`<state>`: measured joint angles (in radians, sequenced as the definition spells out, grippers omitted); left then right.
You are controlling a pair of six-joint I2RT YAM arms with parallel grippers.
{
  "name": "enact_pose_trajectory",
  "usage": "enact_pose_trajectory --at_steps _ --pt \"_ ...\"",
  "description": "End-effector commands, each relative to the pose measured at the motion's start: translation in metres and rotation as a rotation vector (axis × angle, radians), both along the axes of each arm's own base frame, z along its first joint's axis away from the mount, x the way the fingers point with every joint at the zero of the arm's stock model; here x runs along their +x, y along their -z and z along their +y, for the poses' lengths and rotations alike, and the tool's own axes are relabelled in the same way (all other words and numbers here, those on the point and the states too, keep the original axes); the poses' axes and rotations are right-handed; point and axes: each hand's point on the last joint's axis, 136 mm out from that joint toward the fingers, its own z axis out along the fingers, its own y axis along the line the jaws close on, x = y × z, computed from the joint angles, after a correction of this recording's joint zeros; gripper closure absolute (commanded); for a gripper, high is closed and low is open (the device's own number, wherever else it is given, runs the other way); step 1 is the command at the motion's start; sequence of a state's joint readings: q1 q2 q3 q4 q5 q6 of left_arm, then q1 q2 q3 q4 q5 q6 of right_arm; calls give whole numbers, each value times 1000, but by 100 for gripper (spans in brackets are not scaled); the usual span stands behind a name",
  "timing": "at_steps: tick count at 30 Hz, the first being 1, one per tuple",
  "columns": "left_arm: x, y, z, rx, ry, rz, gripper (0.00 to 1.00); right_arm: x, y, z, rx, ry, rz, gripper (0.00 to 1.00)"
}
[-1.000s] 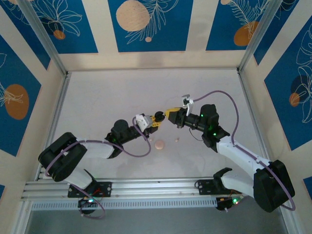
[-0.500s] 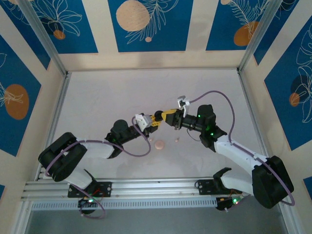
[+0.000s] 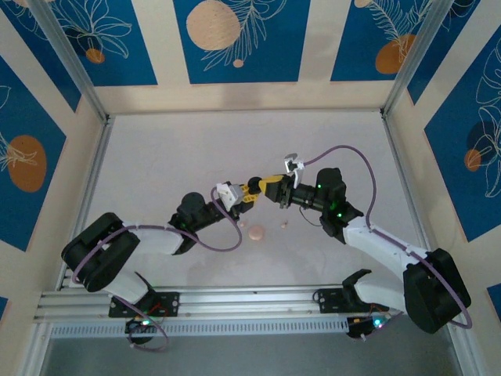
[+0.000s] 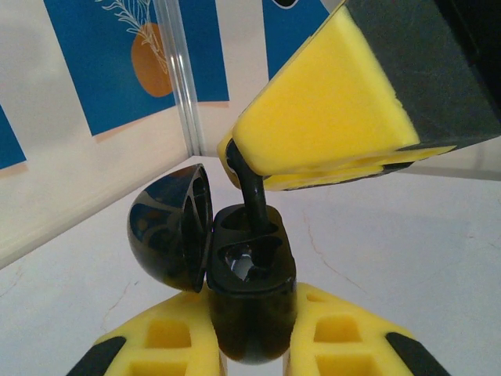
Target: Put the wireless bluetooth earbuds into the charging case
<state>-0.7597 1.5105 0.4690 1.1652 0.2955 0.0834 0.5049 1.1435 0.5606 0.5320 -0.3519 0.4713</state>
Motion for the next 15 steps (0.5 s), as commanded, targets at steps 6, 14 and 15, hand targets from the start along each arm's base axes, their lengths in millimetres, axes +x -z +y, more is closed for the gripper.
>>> enact_pose_trajectory --at_steps 6,14,15 --pt "-13 -24 -3 -71 51 -53 86 0 3 1 -13 -2 -5 74" --pt "-15 -26 -2 -73 58 -58 87 3 -3 -2 -7 16 -15 62" --pt "-15 -27 -2 -74 55 -61 87 2 -5 -2 -5 15 -19 60"
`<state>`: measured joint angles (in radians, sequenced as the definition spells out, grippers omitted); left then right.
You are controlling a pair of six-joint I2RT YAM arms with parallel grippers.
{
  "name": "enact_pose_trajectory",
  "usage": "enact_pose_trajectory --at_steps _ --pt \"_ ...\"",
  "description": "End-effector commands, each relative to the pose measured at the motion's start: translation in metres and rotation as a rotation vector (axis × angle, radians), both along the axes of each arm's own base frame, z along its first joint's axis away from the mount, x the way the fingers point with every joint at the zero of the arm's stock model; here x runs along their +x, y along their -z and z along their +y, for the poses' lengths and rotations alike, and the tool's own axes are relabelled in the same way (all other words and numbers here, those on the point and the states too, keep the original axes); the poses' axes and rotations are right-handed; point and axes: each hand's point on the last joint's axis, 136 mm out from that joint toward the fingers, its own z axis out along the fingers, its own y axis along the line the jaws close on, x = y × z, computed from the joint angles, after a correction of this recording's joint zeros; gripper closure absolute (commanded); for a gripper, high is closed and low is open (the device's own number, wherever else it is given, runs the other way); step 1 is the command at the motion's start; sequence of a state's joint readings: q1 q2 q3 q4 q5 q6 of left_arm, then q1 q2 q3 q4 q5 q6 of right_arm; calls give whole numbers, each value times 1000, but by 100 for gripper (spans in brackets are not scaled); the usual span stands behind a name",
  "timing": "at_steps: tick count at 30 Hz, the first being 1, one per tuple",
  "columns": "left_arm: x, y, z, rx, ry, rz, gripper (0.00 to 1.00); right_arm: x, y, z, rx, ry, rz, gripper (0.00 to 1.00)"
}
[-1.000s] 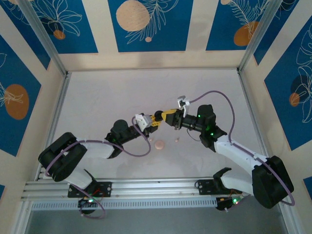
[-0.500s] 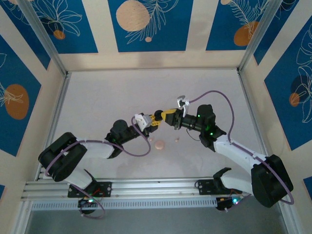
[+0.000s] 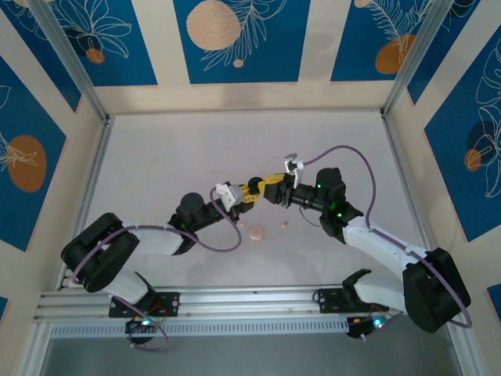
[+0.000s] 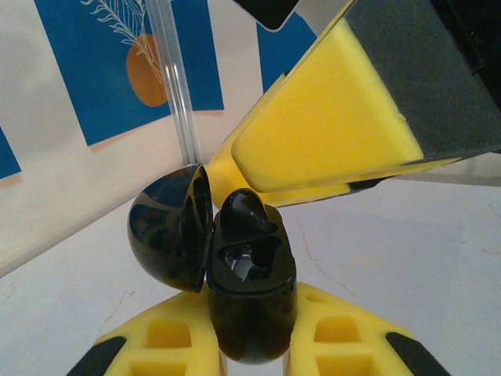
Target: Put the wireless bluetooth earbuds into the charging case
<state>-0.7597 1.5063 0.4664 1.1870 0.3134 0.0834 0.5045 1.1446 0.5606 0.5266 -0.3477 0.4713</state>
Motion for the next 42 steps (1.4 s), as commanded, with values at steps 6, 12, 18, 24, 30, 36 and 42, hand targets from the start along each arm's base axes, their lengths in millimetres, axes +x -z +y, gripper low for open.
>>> enact_pose_trajectory --at_steps 6,12,18,24,30,36,42 --pt "-2 -13 10 -31 -48 -24 87 -1 -22 -8 12 10 -35 57" --pt "27 7 53 -19 -231 160 88 -3 -21 -15 -89 17 57 55" --pt "41 19 100 -75 -369 298 90 11 7 -18 -258 77 288 55" --pt "47 37 130 -65 -472 415 90 25 47 -8 -430 109 561 56" --pt "48 46 159 -63 -593 476 90 33 90 16 -603 117 693 56" --pt "45 56 187 -51 -688 509 90 35 131 44 -717 93 767 59" --pt "42 58 197 -45 -710 517 89 36 165 64 -815 74 788 61"
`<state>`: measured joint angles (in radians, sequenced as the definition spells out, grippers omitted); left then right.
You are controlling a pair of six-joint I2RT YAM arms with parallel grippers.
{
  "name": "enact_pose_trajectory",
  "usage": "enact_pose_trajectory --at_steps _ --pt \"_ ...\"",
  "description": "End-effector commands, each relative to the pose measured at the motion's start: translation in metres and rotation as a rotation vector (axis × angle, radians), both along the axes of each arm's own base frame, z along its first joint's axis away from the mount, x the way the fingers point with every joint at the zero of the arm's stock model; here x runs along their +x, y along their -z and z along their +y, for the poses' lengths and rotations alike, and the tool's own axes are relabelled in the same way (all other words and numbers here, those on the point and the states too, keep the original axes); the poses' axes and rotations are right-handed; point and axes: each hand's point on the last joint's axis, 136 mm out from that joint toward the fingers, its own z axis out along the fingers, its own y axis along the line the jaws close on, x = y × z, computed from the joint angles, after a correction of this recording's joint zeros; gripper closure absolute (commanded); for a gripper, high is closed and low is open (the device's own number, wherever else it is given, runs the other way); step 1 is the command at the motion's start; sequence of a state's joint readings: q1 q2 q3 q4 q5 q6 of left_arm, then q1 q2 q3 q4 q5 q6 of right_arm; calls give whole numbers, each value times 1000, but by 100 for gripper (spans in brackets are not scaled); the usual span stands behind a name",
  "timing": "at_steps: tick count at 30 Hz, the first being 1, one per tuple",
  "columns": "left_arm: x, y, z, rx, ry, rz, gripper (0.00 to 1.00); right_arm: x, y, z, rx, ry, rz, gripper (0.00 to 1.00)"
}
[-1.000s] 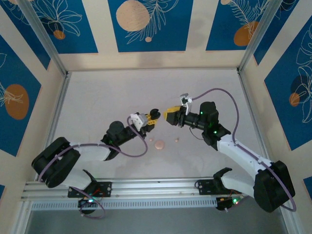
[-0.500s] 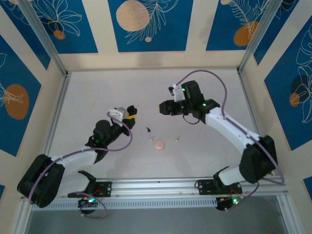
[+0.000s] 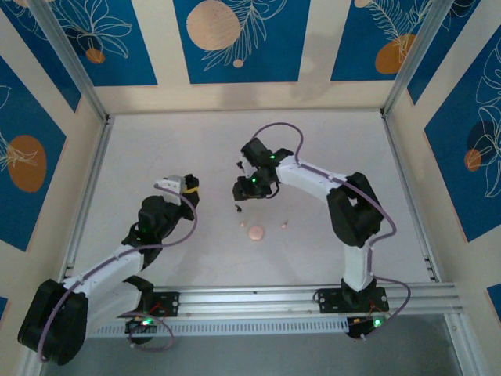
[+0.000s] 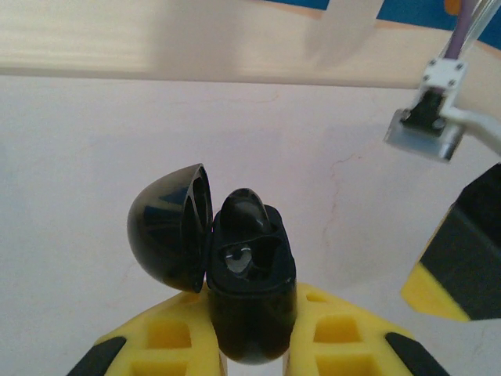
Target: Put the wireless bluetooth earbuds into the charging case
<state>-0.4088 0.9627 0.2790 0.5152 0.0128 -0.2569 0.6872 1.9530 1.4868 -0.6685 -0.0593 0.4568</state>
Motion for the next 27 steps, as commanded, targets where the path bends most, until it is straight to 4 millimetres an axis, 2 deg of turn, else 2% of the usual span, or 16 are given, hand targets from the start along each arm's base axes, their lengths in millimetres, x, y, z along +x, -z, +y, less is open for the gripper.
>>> enact_pose_trajectory --at_steps 1,12,27 --pt "-2 7 11 6 -36 26 89 -6 9 3 -69 -8 22 61" --pt "0 0 19 11 -60 -2 90 -8 45 11 -169 -45 59 64" --pt "2 -2 16 5 -43 -4 89 0 61 6 -232 -54 41 73"
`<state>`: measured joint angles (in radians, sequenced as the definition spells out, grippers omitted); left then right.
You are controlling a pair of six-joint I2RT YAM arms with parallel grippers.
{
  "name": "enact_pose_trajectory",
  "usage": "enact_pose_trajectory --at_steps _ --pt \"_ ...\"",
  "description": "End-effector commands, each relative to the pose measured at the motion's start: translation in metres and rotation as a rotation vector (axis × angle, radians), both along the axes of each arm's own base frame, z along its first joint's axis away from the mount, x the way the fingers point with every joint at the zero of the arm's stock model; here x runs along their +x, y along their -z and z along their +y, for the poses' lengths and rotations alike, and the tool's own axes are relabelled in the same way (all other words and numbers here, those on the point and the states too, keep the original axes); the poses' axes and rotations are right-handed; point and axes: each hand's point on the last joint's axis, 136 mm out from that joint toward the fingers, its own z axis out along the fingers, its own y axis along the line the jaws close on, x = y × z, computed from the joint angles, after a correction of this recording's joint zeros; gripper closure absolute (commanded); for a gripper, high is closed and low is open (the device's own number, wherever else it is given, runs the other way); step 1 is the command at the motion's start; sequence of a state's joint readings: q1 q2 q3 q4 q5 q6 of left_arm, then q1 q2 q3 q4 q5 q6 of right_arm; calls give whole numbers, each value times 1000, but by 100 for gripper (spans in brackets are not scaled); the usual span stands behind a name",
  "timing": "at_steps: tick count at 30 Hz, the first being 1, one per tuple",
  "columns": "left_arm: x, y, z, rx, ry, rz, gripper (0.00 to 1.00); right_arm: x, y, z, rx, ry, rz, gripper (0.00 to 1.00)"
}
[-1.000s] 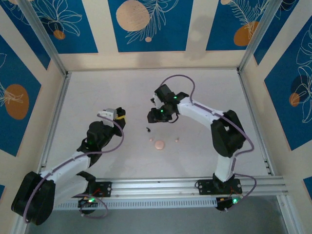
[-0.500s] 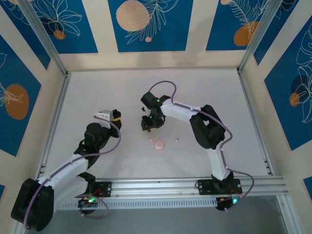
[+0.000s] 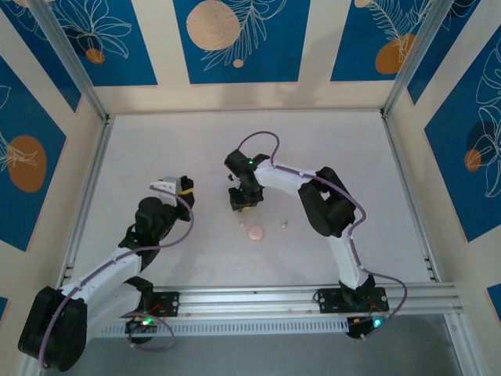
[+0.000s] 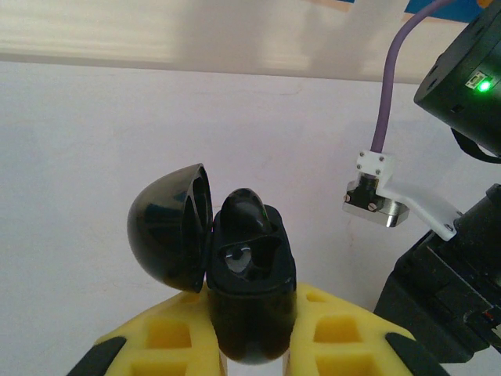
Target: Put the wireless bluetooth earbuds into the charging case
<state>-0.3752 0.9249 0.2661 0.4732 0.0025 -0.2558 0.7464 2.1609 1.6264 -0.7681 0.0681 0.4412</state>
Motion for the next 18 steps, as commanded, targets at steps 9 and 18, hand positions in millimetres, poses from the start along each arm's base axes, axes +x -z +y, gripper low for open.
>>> enact_pose_trajectory --at_steps 9,18 --pt "3 -8 1 13 9 -16 88 -1 2 -8 -53 -26 -8 77" --pt "4 -7 -2 11 20 -11 88 -13 -9 -49 -84 -33 6 80"
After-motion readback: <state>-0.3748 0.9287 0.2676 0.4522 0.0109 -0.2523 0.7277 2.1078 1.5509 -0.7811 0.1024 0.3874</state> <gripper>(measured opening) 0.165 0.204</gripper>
